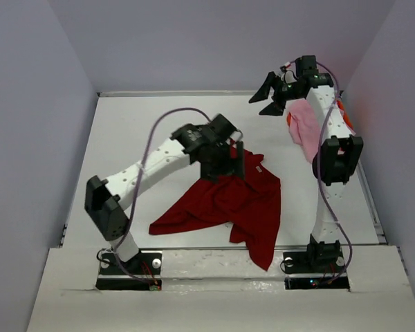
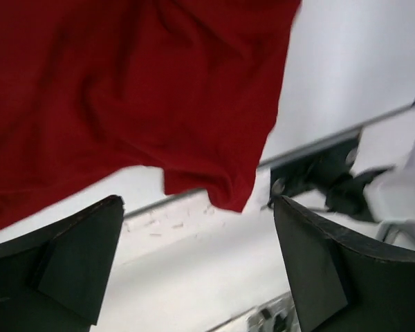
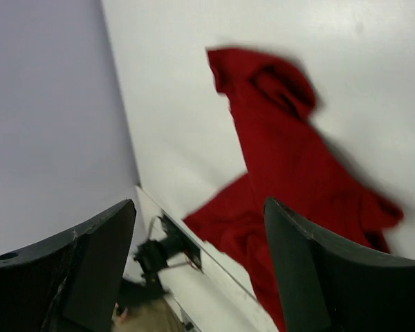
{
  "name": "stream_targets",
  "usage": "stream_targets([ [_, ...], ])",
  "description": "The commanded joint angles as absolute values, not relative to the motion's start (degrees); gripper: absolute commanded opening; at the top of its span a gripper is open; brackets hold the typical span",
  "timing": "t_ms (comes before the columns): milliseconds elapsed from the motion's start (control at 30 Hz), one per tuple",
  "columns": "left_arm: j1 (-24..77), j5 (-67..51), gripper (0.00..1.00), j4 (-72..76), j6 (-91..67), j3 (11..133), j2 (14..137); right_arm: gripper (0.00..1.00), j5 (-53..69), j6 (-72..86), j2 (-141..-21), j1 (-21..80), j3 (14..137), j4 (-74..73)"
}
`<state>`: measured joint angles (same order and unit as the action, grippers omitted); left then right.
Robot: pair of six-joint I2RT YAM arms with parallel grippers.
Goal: Fold and stack the t-shirts
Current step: Flatten out the tshirt
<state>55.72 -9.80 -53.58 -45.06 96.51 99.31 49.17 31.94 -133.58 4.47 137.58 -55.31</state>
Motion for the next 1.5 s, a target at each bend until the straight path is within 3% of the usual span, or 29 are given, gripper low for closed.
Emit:
stream_targets([
  [0,40.48,-9.03,0.99,-54.24,-40.88,86.1,89.05,0.79,36.04,19.26,-116.67,5.71,119.52,-68.74],
  [33,38.6,-9.31,0.99,-53.18,-38.35,84.04,87.64,0.79,35.86,19.42,-107.76,5.71,104.83,-64.64],
  [67,37.28,-9.23,0.99,-52.91,-37.19,82.54,87.63,0.79,36.12,19.68,-103.58,5.71,98.33,-62.69],
  [267,32.52,-6.77,0.99,-50.46,-30.51,77.69,91.75,0.79,41.73,22.67,-79.6,5.71,68.61,-61.79],
  [633,27.43,-11.95,0.99,-48.51,-26.55,75.77,95.89,0.79,43.77,22.15,-61.54,5.71,52.93,-75.4],
  [867,20.84,-15.38,0.99,-47.82,-25.4,72.69,94.57,0.76,37.01,22.06,-49.24,7.29,44.15,-82.87],
  [1100,17.4,-18.19,0.99,-45.88,-26.54,70.67,92.9,0.72,36.47,21.89,-41.58,8.7,33.59,-81.21],
  [1467,15.74,-23.2,0.99,-41.66,-29.09,63.28,86.85,0.71,33.05,24.08,-34.27,12.22,34.44,-71.9],
])
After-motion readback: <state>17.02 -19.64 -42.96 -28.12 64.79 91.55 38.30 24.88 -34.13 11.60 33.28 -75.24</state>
